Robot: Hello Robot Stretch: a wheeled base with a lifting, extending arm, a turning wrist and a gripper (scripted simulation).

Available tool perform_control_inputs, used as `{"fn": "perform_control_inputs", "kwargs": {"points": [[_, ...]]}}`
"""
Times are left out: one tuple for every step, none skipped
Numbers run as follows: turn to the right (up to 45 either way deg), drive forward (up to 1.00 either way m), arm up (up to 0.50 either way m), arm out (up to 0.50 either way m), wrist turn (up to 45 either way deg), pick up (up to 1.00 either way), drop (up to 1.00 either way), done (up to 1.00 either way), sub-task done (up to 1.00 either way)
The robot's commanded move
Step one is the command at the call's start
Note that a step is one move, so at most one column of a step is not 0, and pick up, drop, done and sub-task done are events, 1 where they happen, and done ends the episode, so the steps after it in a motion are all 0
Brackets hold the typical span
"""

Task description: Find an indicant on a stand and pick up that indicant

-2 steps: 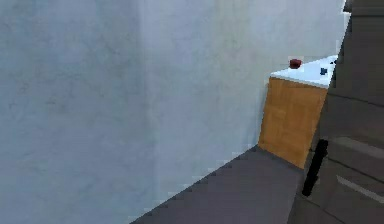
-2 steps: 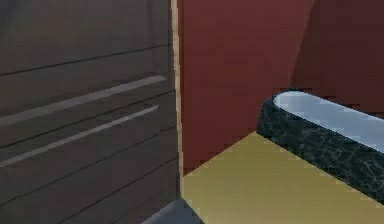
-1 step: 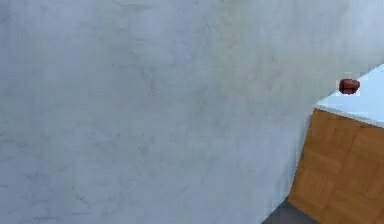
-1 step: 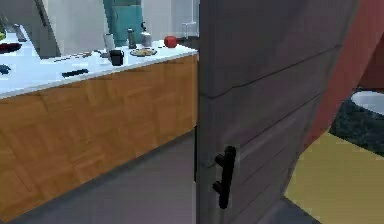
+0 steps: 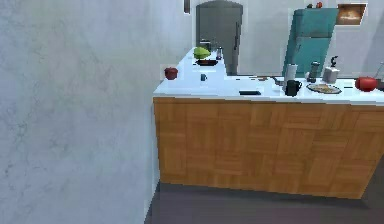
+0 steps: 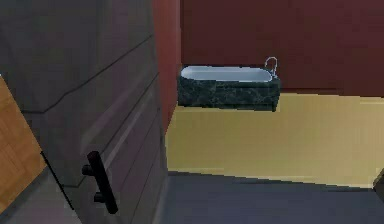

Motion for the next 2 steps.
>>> {"fn": "perform_control_inputs", "kwargs": {"points": [[15.0, 0.0, 0.0, 0.0, 0.0, 0.0, 0.0, 0.0, 0.0], [0.0, 0.75, 0.0, 0.0, 0.0, 0.0, 0.0, 0.0, 0.0]]}}
